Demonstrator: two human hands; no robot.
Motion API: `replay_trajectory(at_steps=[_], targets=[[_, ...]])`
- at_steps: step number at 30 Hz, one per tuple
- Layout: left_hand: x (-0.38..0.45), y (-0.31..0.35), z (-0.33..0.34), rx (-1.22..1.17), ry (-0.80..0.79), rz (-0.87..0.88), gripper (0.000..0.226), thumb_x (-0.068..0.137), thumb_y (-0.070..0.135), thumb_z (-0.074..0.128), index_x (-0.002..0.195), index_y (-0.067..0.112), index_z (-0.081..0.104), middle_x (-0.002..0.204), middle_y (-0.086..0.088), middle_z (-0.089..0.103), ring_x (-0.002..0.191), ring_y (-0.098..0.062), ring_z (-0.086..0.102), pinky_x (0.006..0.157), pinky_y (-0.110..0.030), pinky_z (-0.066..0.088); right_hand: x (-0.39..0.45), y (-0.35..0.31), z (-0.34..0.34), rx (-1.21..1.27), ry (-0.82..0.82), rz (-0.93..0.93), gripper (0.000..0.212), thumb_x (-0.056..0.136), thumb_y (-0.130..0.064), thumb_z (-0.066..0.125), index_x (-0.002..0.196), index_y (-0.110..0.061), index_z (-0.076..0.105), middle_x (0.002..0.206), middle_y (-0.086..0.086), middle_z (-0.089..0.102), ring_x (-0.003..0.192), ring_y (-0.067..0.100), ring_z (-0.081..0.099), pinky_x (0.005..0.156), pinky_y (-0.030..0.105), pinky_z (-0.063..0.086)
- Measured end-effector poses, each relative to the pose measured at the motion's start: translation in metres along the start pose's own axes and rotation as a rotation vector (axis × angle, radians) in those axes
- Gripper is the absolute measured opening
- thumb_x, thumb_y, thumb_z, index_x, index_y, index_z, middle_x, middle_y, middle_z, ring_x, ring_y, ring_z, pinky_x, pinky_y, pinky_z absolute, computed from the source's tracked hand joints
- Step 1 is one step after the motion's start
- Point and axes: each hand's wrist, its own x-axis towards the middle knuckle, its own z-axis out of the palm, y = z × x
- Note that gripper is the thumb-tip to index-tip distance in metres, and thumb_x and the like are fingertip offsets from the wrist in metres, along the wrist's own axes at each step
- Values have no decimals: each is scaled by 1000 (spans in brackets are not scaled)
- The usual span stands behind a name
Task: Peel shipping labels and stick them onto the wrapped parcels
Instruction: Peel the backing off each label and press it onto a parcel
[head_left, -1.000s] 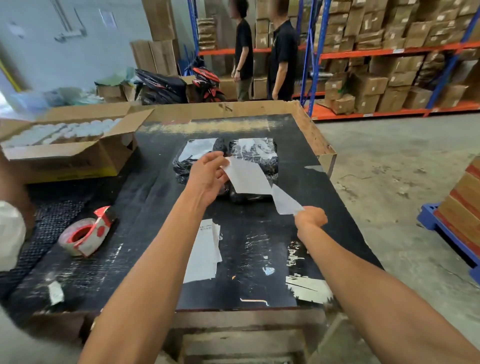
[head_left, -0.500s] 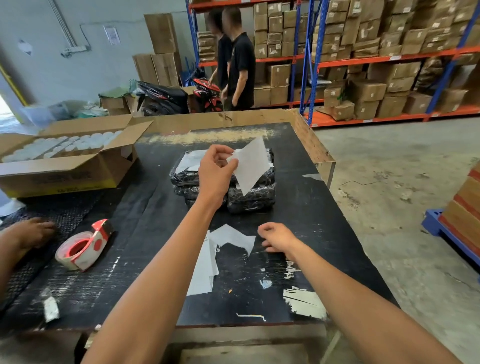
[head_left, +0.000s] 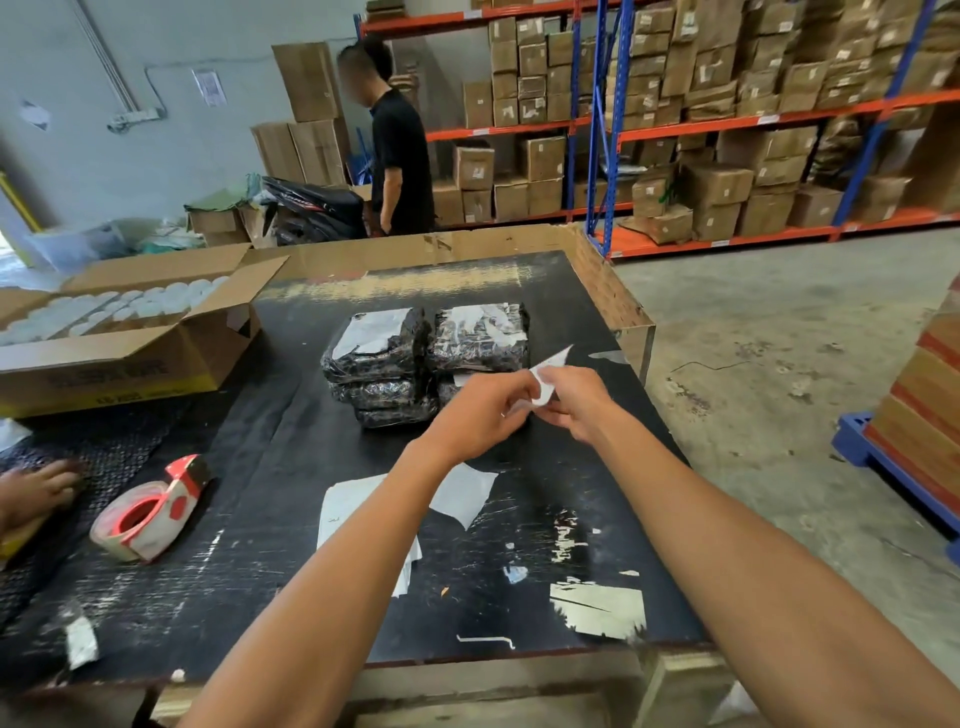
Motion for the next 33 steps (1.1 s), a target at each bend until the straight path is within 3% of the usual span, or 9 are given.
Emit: replay_trajectory(at_steps=[4,6,9,13,19,21,24,27,33], targets=[[2,2,3,-65,-45,-34,12,93,24,70,100,14,70,92,4,72,82,-11,65,77,-28,54,0,2,-10,56,53,-77,22,99,-4,52,110,-18,66,97,2,74,83,19,71,64,34,60],[3,2,1,-108,112,-127,19,96,33,66,100,15,73,92,6,74,84,-5,66,77,-20,52,-3,2,-18,72,19,-126,22,102,-8,52,115,-21,64,103,-1,73,91,18,71,69,36,60],[8,-4,-1,-101,370,-405,20,96,28,65,108,14,74,95,3,75,87,-8,68,82,-25,55,-8,-2,-29,8,-109,-171,20,104,-15,54,117,-27,64,115,-4,73,98,13,69,68,31,57],[16,-5,0,-622,432,-734,13,91,20,74,101,13,74,97,-3,74,86,-15,68,75,-25,56,-10,-9,-39,-63,-276,-223,19,104,-18,56,114,-30,67,119,-4,74,109,16,70,79,34,59],[18,2,8,-687,559,-733,5,91,9,72,87,7,75,76,-4,70,59,-7,61,63,-23,55,-7,-16,-44,-252,-248,-352,29,103,-8,54,121,-27,64,120,-3,72,106,11,68,84,29,58],[20,2,9,-624,605,-749,6,91,13,72,86,11,75,73,0,69,58,-7,58,63,-23,54,-5,-17,-40,-348,-215,-401,32,103,-7,53,127,-24,64,121,0,72,104,11,67,78,24,54],[26,-3,5,-603,612,-759,8,91,15,72,84,12,75,71,-1,68,59,-10,56,59,-23,52,0,-17,-31,-408,-118,-456,30,99,-10,61,125,-24,66,110,-4,74,106,17,69,84,32,57],[37,-14,-7,-667,630,-831,8,88,10,71,82,6,74,69,0,67,59,-12,57,57,-24,50,12,-26,-26,-320,40,-425,45,92,-16,72,134,-21,57,108,-4,73,104,16,67,83,29,51],[61,-50,-34,-699,558,-932,5,86,3,72,85,-1,74,68,-4,65,55,-14,56,55,-22,50,44,-46,-2,-363,129,-425,13,85,-16,80,91,-21,68,101,0,74,90,10,68,67,19,49]])
